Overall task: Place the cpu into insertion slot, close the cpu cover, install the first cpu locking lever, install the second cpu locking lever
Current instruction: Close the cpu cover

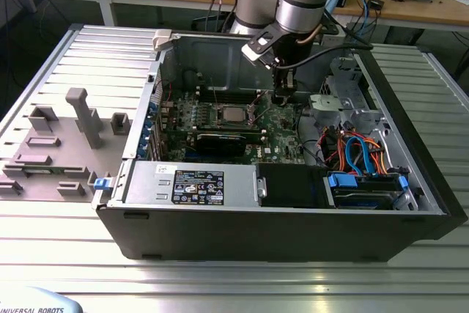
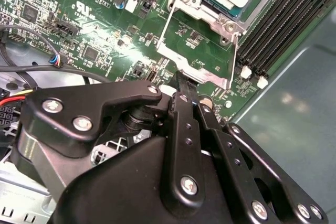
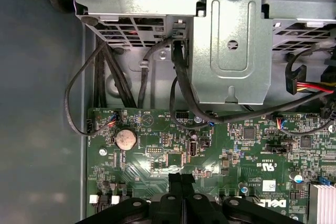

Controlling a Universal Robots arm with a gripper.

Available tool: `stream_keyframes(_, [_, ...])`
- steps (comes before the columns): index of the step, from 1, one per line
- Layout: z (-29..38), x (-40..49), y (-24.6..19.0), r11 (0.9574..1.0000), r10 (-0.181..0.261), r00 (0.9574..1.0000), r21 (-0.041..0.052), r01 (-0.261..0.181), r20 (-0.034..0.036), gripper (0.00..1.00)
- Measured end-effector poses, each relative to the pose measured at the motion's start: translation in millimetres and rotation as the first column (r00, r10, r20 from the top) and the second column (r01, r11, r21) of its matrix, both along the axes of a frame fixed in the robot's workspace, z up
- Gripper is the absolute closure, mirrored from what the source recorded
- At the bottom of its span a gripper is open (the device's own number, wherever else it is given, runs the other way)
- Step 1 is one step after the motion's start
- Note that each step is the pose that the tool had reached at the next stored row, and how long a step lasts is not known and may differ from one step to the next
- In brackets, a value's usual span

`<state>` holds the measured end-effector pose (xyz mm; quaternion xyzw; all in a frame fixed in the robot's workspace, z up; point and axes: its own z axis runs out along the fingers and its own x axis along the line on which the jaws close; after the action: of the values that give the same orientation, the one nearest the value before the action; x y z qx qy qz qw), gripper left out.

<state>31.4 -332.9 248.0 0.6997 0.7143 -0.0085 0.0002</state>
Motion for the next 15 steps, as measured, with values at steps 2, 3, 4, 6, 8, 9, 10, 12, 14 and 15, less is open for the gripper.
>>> stream_keyframes(2, [0.0,-0.3,0.0,1.0000,0.000,1.0000,-0.0001,0.000,0.0001,0.89])
stream_keyframes(3, [0.0,-0.6,0.0,1.0000,0.000,1.0000,-0.0001,0.000,0.0001,0.89])
stream_keyframes(4, [0.0,-0.8,0.0,1.0000,0.000,1.0000,0.0000,0.000,0.0000,0.89])
stream_keyframes(6, [0.0,-0.9,0.0,1.0000,0.000,1.0000,-0.0001,0.000,0.0000,0.89])
stream_keyframes(8, [-0.1,-1.2,0.0,1.0000,0.000,1.0000,-0.0001,0.000,0.0000,0.89])
stream_keyframes(9, [-0.1,-1.2,0.0,1.0000,0.000,1.0000,-0.0002,0.000,0.0000,0.89])
stream_keyframes(10, [-0.2,-1.4,0.0,1.0000,0.000,1.0000,-0.0002,0.000,0.0000,0.89])
stream_keyframes(12, [-0.3,-1.6,0.0,1.0000,0.000,1.0000,-0.0001,0.000,0.0000,0.89])
stream_keyframes(14, [-0.3,-1.8,0.0,1.0000,0.000,1.0000,-0.0001,0.000,0.0000,0.89])
stream_keyframes(15, [-0.4,-1.9,0.0,1.0000,0.000,1.0000,-0.0001,0.000,0.0000,0.89])
